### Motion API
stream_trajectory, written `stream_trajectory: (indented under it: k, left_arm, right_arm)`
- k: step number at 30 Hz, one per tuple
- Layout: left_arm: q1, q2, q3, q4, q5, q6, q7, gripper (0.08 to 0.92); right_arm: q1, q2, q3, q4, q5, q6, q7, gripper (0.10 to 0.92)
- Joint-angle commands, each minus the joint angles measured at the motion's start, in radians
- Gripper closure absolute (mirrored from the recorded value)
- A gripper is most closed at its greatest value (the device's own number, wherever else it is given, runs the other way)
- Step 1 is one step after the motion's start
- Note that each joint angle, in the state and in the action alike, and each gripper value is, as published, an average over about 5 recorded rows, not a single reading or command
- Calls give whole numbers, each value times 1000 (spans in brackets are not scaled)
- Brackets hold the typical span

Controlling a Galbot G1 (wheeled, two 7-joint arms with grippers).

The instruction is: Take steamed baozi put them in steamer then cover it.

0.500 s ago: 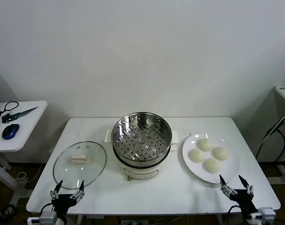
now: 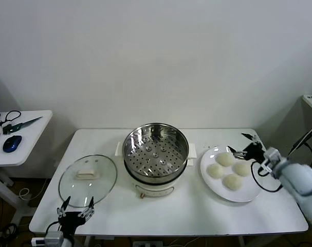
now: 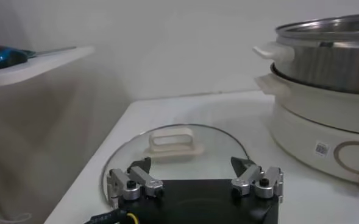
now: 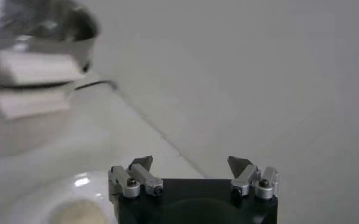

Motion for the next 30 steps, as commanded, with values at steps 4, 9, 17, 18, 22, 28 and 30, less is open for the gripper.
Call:
stream_trajectory:
  k: [4,9,17,18,22,28,30]
  left_arm:
    - [-7,-6,7,3,4,-3,7,177]
    - [-10,-10,6,4,4,-3,8,177]
    - [-8,-20,5,0,16,-1,9,177]
    - [-7,-21,5,0,17,-1,10,177]
    - [-4,-23,6,5,22,-3,10,177]
    - [-4,-27,8,12,24,-5,9,177]
    - [-4,-28,8,14,24,-6,9,177]
  right_arm:
    - [1331,-77,-1351,-486,-212,260,-729,203]
    - [1276,57,-1401,-513,-98,167,-695,203]
    - [1076,276,-1262,-669,-103,93,-634,203]
    - [1053,294,-1245,-693,-112,92,-633,203]
    - [988,347,-1195,-774,-137,100,-629,203]
    - [932,418,-1138,-889,-187,121,-614,203]
    - [918,439,-1119,-923,-212,131,-606,203]
